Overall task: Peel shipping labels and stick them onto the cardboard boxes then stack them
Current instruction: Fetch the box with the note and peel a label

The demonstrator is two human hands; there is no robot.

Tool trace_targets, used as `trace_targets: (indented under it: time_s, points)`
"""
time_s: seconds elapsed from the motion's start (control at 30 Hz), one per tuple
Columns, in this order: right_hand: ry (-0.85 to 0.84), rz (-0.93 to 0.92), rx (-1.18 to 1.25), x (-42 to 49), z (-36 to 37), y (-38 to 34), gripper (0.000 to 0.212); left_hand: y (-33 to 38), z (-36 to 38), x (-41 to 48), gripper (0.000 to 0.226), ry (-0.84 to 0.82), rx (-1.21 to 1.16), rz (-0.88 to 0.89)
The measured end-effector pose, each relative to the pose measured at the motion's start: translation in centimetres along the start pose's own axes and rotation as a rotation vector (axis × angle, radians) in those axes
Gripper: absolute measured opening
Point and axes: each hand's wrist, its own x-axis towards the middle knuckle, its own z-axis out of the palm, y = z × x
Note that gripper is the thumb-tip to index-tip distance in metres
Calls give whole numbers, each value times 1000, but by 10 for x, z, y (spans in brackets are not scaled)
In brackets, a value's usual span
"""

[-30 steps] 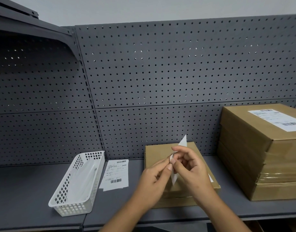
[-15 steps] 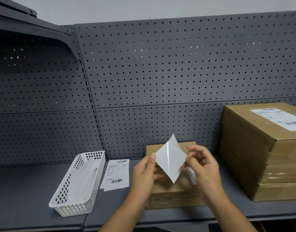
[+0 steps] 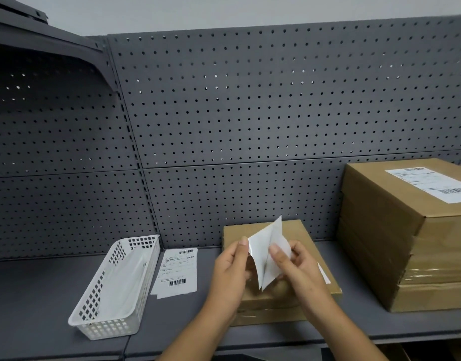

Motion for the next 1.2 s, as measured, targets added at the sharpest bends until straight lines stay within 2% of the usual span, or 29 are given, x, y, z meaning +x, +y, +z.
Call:
trace_targets:
  time_s: [0.1, 0.17, 0.27, 0.4, 0.5, 0.6, 0.73, 0.87, 1.07, 1.2]
  points:
    - [-6, -16, 2, 1, 0, -2, 29, 4, 4, 0, 48, -18, -87, -87]
    - [-14, -34, -24, 1, -2, -4, 16, 3, 5, -2, 54, -39, -100, -96]
    - [10, -54, -73, 1, -2, -8, 8, -4, 7, -2, 33, -30, -1, -18]
    - [48, -31, -75, 5, -11, -12, 11, -10, -1, 5, 12, 78, 12, 1]
    - [144, 69, 17, 12, -33, -13, 9, -10, -21, 11, 13, 190, -12, -15]
    - [239, 149, 140, 21, -59, -14, 19, -10, -51, 19, 9, 313, -7, -25]
    - [362, 140, 185, 26, -77, -17, 15, -13, -89, 25, 6, 434, 30, -20]
    - [308, 26, 93, 22, -55, -18, 6, -7, -98, 19, 11, 451, -26, -11]
    - [262, -132, -56, 18, -4, -12, 17, 17, -124, 6, 10, 519, -38, 108]
    - [102, -176, -134, 14, 34, -16, 23, 34, -163, -5, 10, 627, -112, 168]
